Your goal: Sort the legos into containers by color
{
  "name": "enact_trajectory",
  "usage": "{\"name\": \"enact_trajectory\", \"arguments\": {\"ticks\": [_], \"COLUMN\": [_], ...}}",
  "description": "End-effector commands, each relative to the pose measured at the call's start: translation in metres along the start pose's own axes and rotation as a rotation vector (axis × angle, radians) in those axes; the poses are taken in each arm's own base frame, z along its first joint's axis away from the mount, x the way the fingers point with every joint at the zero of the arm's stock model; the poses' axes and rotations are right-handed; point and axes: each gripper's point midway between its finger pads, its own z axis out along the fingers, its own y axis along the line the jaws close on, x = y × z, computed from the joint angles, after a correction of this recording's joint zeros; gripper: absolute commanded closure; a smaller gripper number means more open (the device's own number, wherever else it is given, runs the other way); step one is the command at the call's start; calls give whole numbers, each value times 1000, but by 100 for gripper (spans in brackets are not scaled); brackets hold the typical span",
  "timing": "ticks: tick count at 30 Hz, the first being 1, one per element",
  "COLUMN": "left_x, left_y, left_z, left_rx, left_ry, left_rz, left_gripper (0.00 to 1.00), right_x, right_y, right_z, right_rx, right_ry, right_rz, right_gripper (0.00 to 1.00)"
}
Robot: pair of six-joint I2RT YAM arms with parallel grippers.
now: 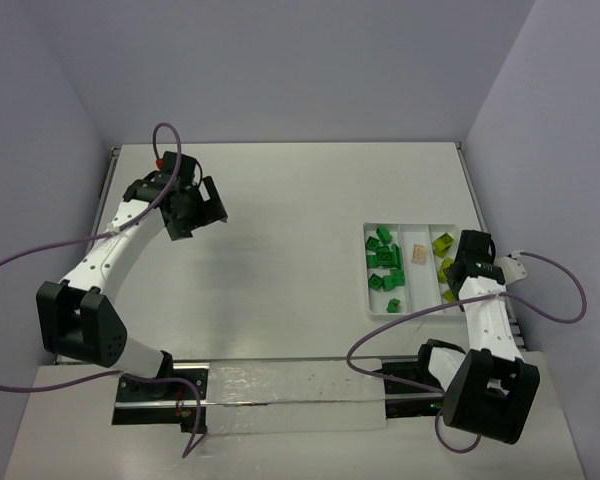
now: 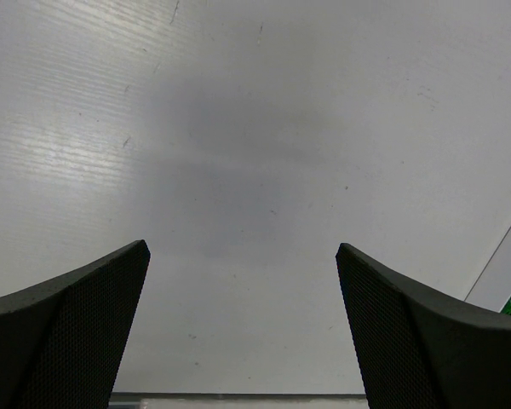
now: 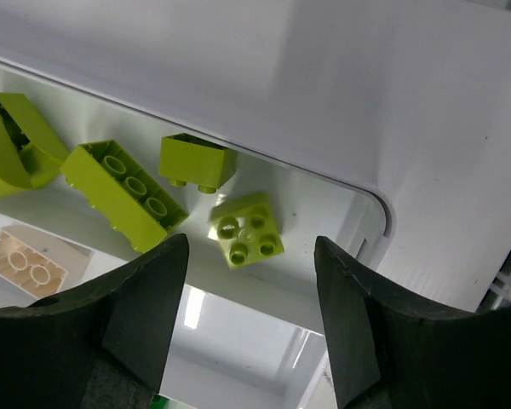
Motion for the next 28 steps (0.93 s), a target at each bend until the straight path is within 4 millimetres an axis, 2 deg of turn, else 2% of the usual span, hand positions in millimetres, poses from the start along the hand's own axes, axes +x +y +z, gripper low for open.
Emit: {"name": "enact_trajectory", "arguments": {"ticks": [1, 6, 9, 10, 11, 13, 15, 18, 21, 26, 28], "left_x": [-19, -30, -44, -48, -56, -66, -75, -83, -92, -102, -103], "left_y": [-2, -5, -9, -10, -13, -18, -22, -25, -25, -30, -31], "left_z": [-12, -21, -34, -37, -45, -56, -66, -76, -88, -108, -114], "left_rx": [-16, -16, -3, 3, 15, 32, 46, 59, 56, 79, 88], "left_ry": [-50, -84, -137, -153, -184, -218, -247, -280, -318, -359, -367], "left_rz": [-2, -8, 2, 6, 13, 24, 26, 28, 25, 21, 15], "left_gripper": [1, 1, 1, 1, 1, 1, 1, 1, 1, 1, 1], "right_x": [-25, -45, -59, -63, -68, -80, -85, -94, -88, -71, -65], "right_y": [17, 38, 60, 70, 85, 103, 114, 131, 151, 168, 172], "right_z": [-14, -37, -60, -71, -89, -119, -139, -173, -208, -236, -239], "right_rx": [-59, -177, -315, -375, -479, -601, -664, -724, -789, -850, -863], "right_ry": [-59, -96, -126, -130, -143, -183, -200, -231, -256, -235, -222], "right_rz": [-8, -34, -87, -84, -114, -167, -224, -291, -395, -470, -479], "right_gripper": [26, 19, 13, 12, 10, 5, 0, 0, 0, 0, 0]}}
